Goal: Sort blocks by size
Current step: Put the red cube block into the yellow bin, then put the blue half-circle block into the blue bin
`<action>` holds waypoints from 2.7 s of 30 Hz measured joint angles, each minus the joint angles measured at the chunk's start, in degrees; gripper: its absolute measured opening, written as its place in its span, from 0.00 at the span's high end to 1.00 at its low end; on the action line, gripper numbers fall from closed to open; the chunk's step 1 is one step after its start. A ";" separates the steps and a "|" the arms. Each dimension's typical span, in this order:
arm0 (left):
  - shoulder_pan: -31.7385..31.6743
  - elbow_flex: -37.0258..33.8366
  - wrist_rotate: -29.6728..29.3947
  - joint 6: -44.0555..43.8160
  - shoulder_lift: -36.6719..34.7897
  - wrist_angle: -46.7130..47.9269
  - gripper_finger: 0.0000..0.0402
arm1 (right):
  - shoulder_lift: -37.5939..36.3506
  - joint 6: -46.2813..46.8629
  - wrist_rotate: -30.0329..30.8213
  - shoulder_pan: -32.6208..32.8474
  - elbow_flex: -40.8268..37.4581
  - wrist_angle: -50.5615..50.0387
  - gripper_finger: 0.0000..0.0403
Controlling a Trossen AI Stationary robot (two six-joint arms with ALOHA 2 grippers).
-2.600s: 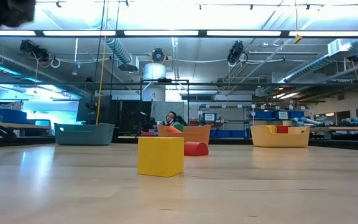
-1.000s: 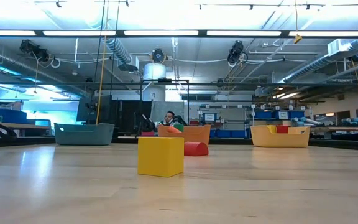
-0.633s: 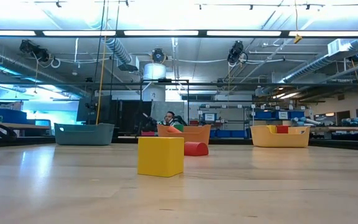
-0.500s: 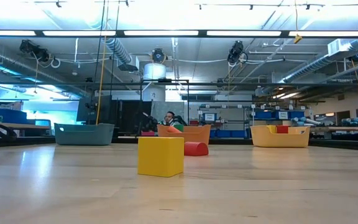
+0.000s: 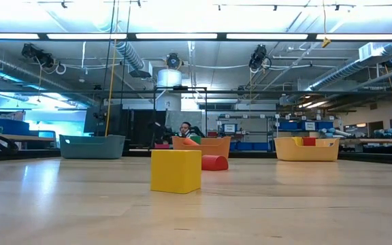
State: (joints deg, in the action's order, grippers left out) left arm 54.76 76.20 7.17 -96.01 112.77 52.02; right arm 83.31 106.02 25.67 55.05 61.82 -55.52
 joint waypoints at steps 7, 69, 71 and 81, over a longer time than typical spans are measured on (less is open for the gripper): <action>-3.20 0.04 -3.54 0.02 -0.11 -3.01 0.67 | 0.00 -0.08 -0.55 1.59 0.00 0.68 0.53; -76.77 53.09 2.29 91.36 33.80 -50.39 0.64 | -0.24 22.39 -4.21 -13.22 -18.23 8.29 0.62; -76.25 53.09 -0.53 91.36 34.61 -52.61 0.62 | -0.24 22.38 -4.73 -13.22 -18.23 9.00 0.62; -74.88 53.05 -10.24 98.70 34.88 -55.36 0.40 | -0.24 22.38 -4.90 -13.23 -18.23 11.32 0.62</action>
State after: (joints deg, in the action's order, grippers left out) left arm -20.12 129.26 -3.07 2.69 147.65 -3.34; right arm 83.07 128.40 20.78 41.82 43.59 -44.20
